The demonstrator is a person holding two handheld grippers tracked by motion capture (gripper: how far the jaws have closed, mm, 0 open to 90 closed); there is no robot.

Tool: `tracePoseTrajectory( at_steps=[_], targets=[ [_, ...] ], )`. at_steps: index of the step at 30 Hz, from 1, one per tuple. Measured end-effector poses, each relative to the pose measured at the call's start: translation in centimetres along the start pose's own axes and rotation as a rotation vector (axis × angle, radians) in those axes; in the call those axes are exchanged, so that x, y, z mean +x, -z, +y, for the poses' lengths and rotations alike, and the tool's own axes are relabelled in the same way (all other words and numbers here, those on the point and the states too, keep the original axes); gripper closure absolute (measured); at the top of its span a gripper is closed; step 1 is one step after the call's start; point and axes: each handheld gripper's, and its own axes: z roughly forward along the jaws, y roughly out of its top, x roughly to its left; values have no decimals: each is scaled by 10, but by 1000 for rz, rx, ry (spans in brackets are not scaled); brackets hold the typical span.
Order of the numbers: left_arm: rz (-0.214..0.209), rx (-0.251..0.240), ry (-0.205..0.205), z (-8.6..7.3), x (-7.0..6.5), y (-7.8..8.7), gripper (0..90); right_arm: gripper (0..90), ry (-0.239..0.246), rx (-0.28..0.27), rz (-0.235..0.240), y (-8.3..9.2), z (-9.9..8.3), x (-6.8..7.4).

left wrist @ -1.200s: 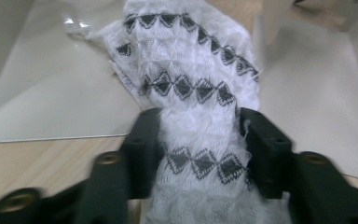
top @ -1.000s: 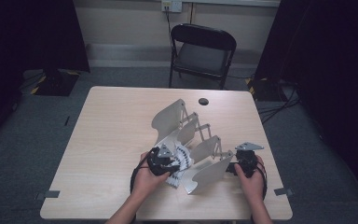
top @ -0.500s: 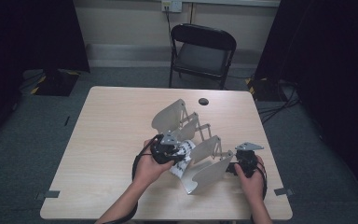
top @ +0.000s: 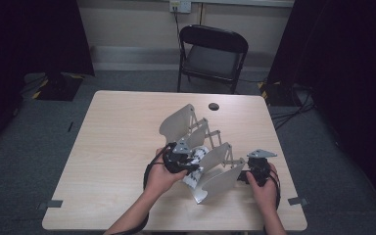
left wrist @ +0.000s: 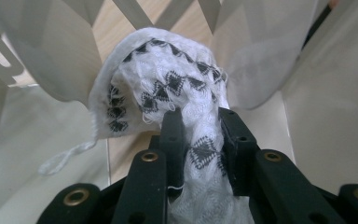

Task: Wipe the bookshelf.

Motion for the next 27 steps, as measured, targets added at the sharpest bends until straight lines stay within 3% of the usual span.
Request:
tracePoseTrajectory(
  at_steps=[5,9,13,16,20,27],
  targets=[
    [16,-23,8,9,6,5,733,117,1,0,0,0,0,0],
    [51,-47,6,25,11,20,732,117,-1,0,1,0,0,0],
    [71,-105,6,42,13,34,733,117,-1,-1,1,0,0,0],
    [100,-107,-6,48,15,37,735,117,0,-1,1,0,0,0],
    [119,-87,5,43,17,32,737,117,1,-1,2,0,0,0],
    [117,-63,52,22,23,18,740,117,2,-1,3,0,0,0]
  ],
)
